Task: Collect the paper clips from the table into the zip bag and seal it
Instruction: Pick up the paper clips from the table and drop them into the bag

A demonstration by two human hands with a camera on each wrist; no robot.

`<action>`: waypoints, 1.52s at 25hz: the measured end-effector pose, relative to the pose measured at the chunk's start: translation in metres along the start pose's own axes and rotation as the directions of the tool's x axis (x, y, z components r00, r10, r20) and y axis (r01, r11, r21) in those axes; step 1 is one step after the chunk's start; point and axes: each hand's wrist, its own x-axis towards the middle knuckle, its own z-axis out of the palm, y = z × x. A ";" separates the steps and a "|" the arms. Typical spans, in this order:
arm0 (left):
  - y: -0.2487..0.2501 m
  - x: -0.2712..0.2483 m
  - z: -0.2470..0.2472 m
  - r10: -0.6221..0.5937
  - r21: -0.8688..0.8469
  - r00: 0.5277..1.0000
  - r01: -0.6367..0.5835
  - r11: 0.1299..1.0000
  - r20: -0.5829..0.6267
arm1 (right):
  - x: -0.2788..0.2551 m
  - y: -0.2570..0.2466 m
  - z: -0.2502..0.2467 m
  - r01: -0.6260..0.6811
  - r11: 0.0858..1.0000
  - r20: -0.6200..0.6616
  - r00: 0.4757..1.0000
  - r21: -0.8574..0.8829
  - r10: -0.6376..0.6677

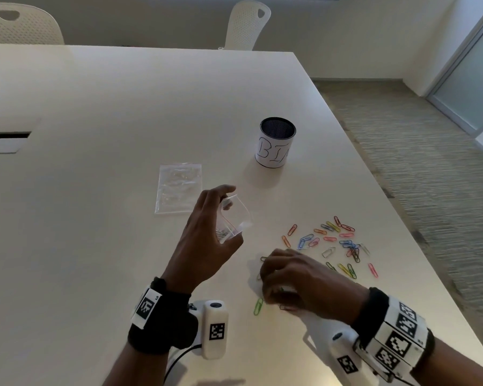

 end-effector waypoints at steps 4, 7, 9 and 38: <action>-0.001 -0.001 0.001 -0.001 0.007 1.000 0.001 1.000 0.009 | 0.000 0.009 -0.013 -0.139 0.989 -0.123 0.983 -0.043 0.133; -0.003 -0.001 0.001 -0.004 -0.002 1.000 0.004 1.000 0.016 | 0.001 0.005 -0.014 -0.165 0.986 -0.056 0.985 -0.029 0.163; -0.003 0.000 0.002 0.001 -0.006 1.000 -0.001 1.000 0.017 | 0.002 0.005 -0.008 -0.127 0.990 -0.009 0.992 -0.065 0.127; -0.002 -0.001 0.002 -0.001 -0.042 1.000 0.001 0.999 0.013 | -0.003 0.023 -0.028 -0.335 0.921 -0.210 0.904 0.198 0.373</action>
